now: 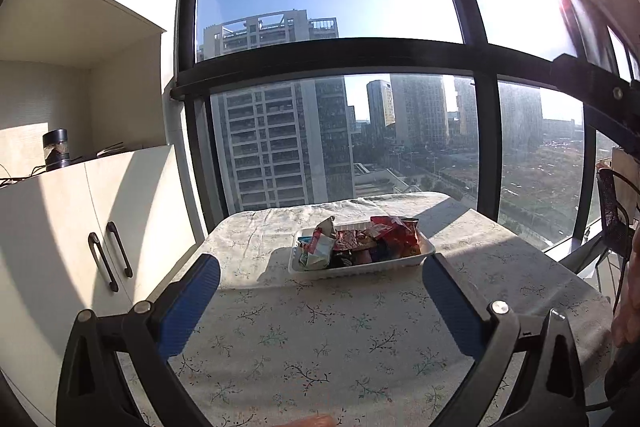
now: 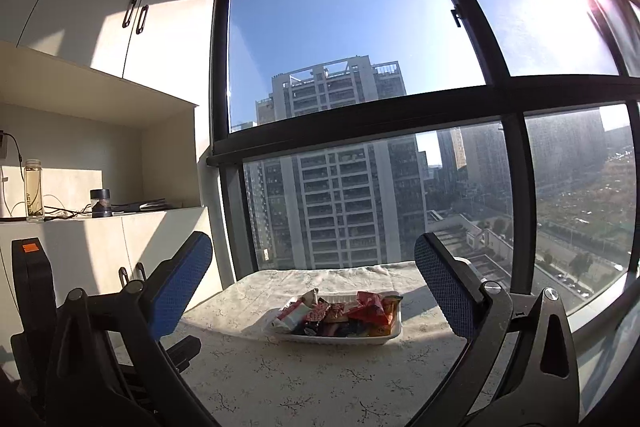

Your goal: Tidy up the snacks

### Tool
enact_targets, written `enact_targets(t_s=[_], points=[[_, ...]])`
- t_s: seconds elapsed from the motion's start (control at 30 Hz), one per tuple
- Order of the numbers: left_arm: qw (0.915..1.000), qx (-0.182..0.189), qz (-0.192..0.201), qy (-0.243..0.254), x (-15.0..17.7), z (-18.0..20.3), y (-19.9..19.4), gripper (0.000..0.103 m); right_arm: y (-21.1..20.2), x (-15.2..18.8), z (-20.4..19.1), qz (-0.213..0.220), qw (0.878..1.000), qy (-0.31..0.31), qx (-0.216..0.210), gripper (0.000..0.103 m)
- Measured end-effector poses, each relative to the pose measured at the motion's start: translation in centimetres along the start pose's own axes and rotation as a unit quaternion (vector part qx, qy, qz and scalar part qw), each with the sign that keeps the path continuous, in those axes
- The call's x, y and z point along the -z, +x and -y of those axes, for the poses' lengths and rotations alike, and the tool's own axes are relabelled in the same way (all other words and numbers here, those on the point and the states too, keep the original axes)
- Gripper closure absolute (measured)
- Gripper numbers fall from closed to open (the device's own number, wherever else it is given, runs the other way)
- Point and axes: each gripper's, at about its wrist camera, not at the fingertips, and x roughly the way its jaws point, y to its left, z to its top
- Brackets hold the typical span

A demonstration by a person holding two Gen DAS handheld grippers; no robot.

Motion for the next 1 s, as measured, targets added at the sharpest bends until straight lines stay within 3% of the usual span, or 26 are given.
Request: enact_targets(t_s=[0.1, 0.43, 0.57, 0.67, 1.0], points=[[0.9995, -0.006, -0.027, -0.014, 0.3, 0.0, -0.6, 0.000, -2.0, 0.1, -0.4, -0.019, 1.000, 0.000, 0.017, 0.000], [0.9975, 0.016, -0.061, -0.032, 1.9, 0.5, -2.3, 0.000, -6.6, 3.8, -0.1, -0.089, 0.993, -0.016, 0.082, 0.000], [0.9966, 0.019, -0.073, -0.034, 2.8, 0.7, -2.4, 0.000, -5.7, 5.2, 0.8, -0.125, 0.988, 0.015, 0.085, 0.000], [0.9962, 0.018, -0.076, -0.040, 3.0, 0.6, -2.5, 0.000, -5.2, 6.0, 0.1, -0.143, 0.986, 0.004, 0.082, 0.000], [0.9964, 0.008, -0.071, -0.047, 2.8, -0.1, -2.8, 0.000, -2.1, 5.9, -1.0, -0.157, 0.983, -0.020, 0.092, 0.000]])
